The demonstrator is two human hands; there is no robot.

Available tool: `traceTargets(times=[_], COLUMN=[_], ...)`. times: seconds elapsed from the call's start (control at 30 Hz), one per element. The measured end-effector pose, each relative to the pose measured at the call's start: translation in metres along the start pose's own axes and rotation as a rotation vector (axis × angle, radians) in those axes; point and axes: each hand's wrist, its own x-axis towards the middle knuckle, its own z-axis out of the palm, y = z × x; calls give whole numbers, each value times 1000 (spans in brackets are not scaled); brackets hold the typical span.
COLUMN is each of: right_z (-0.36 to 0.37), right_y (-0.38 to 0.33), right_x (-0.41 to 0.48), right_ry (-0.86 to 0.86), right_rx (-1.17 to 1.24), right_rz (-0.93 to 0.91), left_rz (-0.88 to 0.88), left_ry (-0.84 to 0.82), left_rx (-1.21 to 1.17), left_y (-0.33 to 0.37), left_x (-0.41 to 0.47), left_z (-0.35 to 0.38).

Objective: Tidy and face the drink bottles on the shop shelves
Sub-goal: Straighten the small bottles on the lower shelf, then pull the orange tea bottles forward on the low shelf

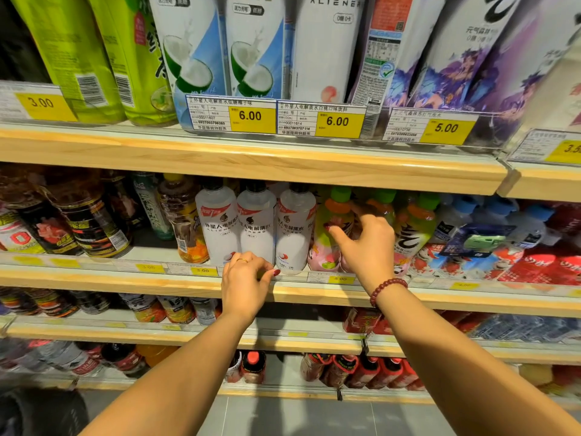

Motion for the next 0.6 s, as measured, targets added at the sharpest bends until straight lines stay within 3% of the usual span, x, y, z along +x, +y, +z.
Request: traceTargets(times=[0.3,0.5,0.6], right_z=[1,34,53], right_y=[18,7,-12], right_x=[-48,-81,-87], right_ry=[0,-331,-418], right_rx=[7,-26,-20], right_rz=[-313,-367,-381], left_rz=[133,63,-7], left_ry=[-107,-37,12], left_rx=[-38,5,46], left_y=[-12,-47,-68], left_x=[-10,-32,-38], left_z=[-21,-63,-92])
